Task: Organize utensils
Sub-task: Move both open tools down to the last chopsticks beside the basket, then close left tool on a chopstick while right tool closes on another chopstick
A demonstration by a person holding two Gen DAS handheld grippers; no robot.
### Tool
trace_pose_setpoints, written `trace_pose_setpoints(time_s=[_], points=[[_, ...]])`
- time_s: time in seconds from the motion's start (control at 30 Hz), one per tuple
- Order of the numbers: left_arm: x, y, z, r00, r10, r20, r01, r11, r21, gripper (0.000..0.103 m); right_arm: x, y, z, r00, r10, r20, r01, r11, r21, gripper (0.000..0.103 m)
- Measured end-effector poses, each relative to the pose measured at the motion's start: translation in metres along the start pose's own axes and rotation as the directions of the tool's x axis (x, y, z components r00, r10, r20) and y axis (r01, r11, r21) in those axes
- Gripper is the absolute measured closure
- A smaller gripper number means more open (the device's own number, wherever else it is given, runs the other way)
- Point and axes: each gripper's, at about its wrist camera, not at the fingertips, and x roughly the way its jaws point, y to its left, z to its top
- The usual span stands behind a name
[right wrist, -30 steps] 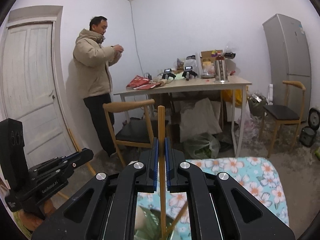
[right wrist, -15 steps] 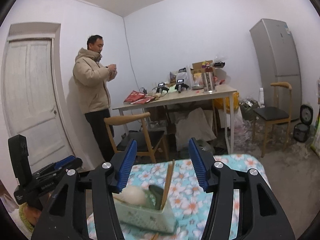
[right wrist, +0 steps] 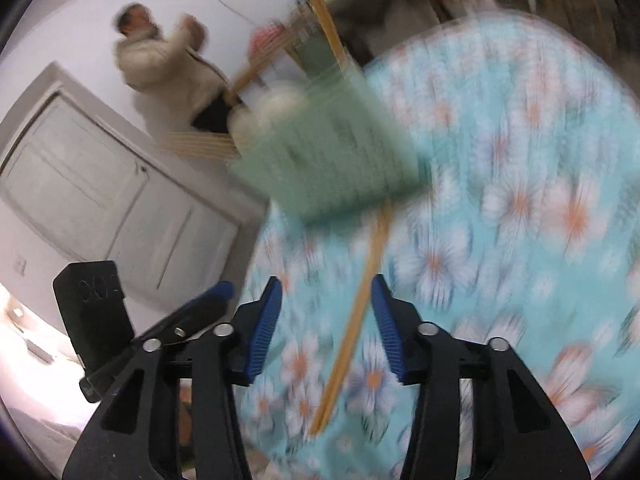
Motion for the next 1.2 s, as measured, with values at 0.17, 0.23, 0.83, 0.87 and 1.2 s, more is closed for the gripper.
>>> trace_pose_setpoints(time_s=[0.17,0.23,0.83,0.87,1.2], points=[[0.038,0.019,-0.03,0.985,-0.101,-0.137,0.081,0.986,-0.149,0.078,0.038,-0.025,-0.011,0.992,0.045,-0.121,-0.026,0.988,0.151,0.074],[0.049,0.023,-0.036,0.973,-0.154,-0.172,0.121,0.975,-0.187,0.079,0.048,-0.03,-0.01,0.989,0.047,-0.14,-0.022,0.984,0.175,0.076],[0.068,0.053,-0.05,0.962,-0.233,-0.145,0.173,0.924,-0.341,0.097,0.084,-0.039,-0.013,0.987,0.08,-0.14,-0.047,0.974,0.221,0.099],[0.068,0.052,-0.05,0.963,-0.228,-0.144,0.169,0.926,-0.339,0.097,0.082,-0.042,-0.015,0.988,0.077,-0.137,-0.045,0.974,0.22,0.099],[0.065,0.034,-0.046,0.982,-0.121,-0.148,0.08,0.963,-0.259,0.097,0.041,-0.05,-0.032,0.995,-0.063,-0.081,0.076,0.983,0.167,0.099]])
